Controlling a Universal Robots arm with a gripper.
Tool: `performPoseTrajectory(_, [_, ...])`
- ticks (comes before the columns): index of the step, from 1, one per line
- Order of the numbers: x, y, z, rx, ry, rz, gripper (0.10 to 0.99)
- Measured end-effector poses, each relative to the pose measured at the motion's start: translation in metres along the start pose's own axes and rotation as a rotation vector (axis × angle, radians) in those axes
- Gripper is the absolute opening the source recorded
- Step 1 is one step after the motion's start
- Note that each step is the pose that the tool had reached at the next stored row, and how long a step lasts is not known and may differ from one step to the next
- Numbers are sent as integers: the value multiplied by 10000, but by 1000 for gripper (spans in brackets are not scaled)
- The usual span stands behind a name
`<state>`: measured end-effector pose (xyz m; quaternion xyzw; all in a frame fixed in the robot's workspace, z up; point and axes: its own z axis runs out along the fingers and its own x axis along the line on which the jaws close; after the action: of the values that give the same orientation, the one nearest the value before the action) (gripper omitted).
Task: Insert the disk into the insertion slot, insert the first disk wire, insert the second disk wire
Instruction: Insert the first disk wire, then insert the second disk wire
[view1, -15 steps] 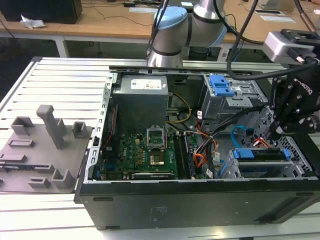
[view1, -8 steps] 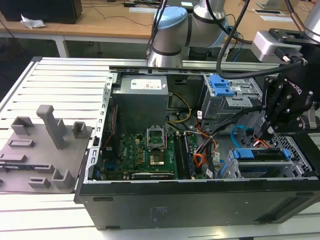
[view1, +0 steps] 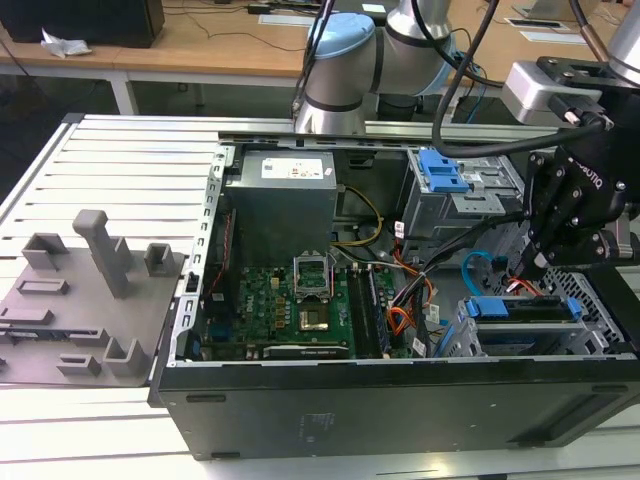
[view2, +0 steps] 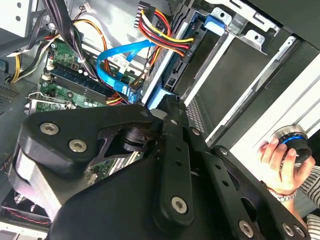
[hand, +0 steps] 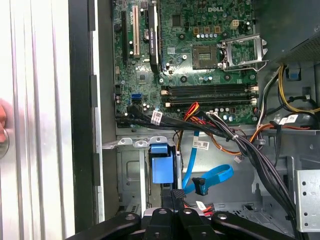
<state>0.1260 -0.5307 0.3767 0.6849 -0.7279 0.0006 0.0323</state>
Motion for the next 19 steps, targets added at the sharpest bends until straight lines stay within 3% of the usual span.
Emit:
performPoseTrajectory(5, [0,2,0,0,0,0,106])
performPoseTrajectory(7, [0,2,0,0,0,0,235])
performPoseTrajectory(8, [0,2,0,0,0,0,235])
performPoseTrajectory(9, [0,3,0,0,0,0,294])
performPoseTrajectory(14, [-5,4,0,0,-1,0,361])
performPoseTrajectory(16, [-131,11,-5,0,-1,0,361])
performPoseTrajectory(19, [-202,16,-9,0,0,0,361])
